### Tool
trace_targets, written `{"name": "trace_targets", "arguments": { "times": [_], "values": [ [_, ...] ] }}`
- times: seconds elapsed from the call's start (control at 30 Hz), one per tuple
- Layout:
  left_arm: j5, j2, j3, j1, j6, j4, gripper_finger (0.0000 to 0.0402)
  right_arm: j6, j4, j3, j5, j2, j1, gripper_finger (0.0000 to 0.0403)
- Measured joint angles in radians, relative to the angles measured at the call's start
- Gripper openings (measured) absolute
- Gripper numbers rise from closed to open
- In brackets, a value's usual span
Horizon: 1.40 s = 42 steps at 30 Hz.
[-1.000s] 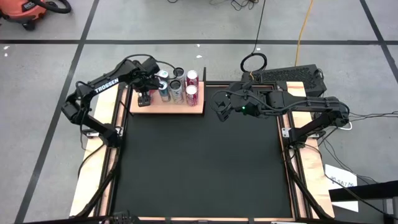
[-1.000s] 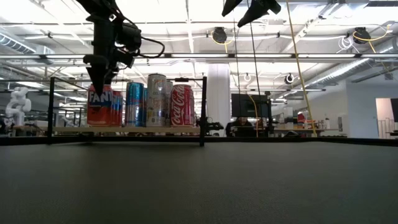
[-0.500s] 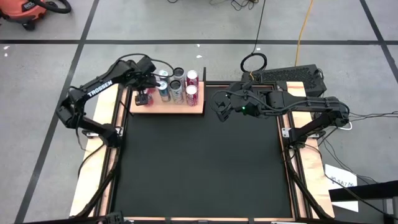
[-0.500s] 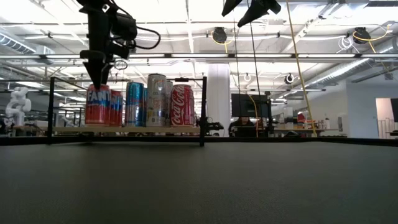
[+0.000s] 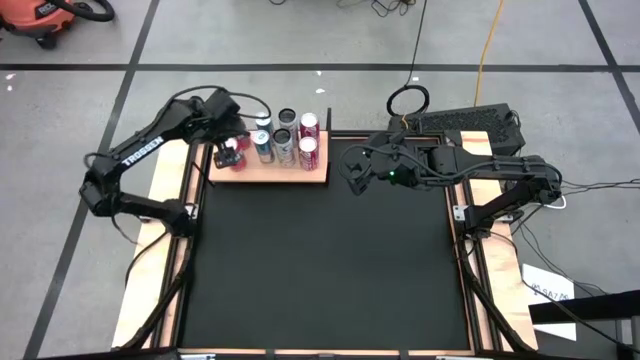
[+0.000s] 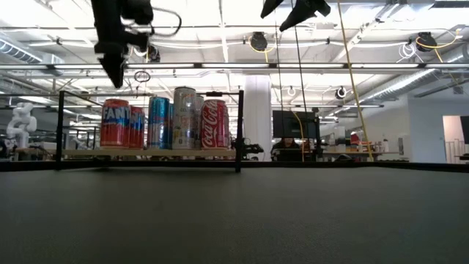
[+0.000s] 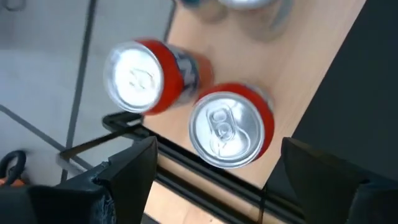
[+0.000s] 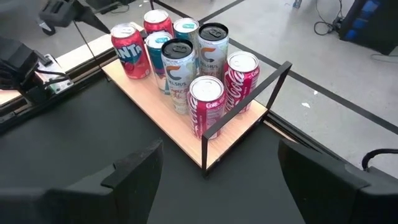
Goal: Place canned beverage on shelf
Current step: Return to Home Position
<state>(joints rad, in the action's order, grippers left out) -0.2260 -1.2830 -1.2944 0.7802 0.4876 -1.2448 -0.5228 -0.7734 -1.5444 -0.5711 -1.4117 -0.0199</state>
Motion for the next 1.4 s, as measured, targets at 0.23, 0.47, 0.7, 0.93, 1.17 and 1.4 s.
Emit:
{"name": "trace_targets", "arguments": {
  "times": [0.23, 0.47, 0.7, 0.93, 1.17, 1.4],
  "values": [
    [0.095, 0.062, -0.144, -0.074, -0.183, 0.019, 0.0327, 0.134, 0.192, 0.0, 0.075, 0.0, 0.028, 0.0294],
    [0.409, 0.105, -0.175, -0.202, -0.469, 0.251, 0.0326, 0.263, 0.371, 0.0, 0.313, -0.007, 0.028, 0.0202],
    [0.387, 0.076, -0.172, -0.483, -0.509, 0.569, 0.0248, 0.284, 0.406, 0.0, 0.445, -0.007, 0.049, 0.0027],
    [0.285, 0.019, -0.166, -0.693, -0.528, 0.932, 0.0106, 0.323, 0.444, 0.001, 0.522, 0.052, 0.117, 0.0003],
    [0.282, 0.027, 0.059, -0.779, -0.591, 1.337, 0.0008, 0.382, 0.481, 0.049, 0.505, 0.194, 0.185, 0.0001],
    [0.266, 0.113, 0.349, -0.798, -0.663, 1.662, 0.0001, 0.308, 0.693, 0.402, 0.414, 0.439, 0.218, 0.0]
  ]
}}
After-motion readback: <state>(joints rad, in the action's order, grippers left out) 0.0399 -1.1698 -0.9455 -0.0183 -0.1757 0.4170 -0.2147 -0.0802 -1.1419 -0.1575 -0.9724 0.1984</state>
